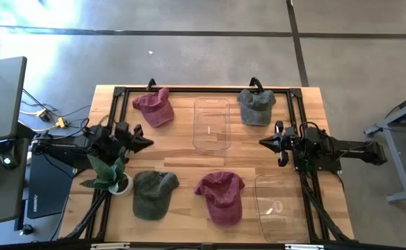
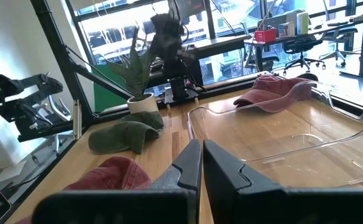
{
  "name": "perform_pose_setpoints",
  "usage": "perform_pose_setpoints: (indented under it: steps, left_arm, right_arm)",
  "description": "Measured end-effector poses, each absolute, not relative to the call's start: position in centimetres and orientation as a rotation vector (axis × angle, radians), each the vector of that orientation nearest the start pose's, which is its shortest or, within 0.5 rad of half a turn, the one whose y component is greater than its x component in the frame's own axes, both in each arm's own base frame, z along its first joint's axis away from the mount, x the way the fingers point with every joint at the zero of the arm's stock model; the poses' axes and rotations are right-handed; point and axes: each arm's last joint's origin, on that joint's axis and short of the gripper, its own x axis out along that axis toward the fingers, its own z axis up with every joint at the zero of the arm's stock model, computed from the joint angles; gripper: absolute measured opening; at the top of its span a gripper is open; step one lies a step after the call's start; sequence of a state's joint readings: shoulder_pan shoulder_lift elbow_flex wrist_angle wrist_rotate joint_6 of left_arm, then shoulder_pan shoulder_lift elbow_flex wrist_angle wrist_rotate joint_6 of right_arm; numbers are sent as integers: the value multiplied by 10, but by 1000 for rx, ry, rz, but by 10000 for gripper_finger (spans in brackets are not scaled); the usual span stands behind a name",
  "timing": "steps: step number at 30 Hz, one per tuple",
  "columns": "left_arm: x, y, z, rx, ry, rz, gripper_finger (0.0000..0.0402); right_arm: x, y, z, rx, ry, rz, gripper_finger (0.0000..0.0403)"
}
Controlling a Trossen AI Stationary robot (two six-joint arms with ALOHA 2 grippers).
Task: Pick & Place hat
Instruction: Put the bottom black cap into the top transparent bin
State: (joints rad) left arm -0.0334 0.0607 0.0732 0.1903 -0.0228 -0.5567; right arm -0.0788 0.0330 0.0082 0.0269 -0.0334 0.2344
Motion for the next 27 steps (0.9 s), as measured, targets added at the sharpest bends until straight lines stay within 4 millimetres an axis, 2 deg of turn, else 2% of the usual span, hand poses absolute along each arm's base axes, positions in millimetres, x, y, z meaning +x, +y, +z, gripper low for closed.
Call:
perform_pose_setpoints:
  steps: [4, 7, 12, 17, 21, 25, 27]
  left_arm:
    - [103, 2, 225, -566, -178, 108, 1]
    - [119, 3, 241, -548, -65, 206, 1]
    - [157, 1, 265, -517, 319, 289, 1]
    - [191, -2, 280, -594, 751, 377, 1]
    - [216, -8, 269, -651, 1098, 375, 12]
    - [233, -14, 238, -738, 1385, 312, 56]
    - [241, -16, 221, -766, 1474, 289, 89]
  right_arm:
    - [99, -7, 166, 234, -7, -45, 12]
    - [99, -7, 166, 234, -7, -45, 12]
    - [99, -7, 166, 234, -7, -45, 12]
    - [99, -7, 166, 234, -7, -45, 12]
    - [99, -7, 166, 234, -8, -45, 12]
    - [99, -7, 166, 234, -7, -45, 12]
    - [99, -7, 166, 234, -7, -45, 12]
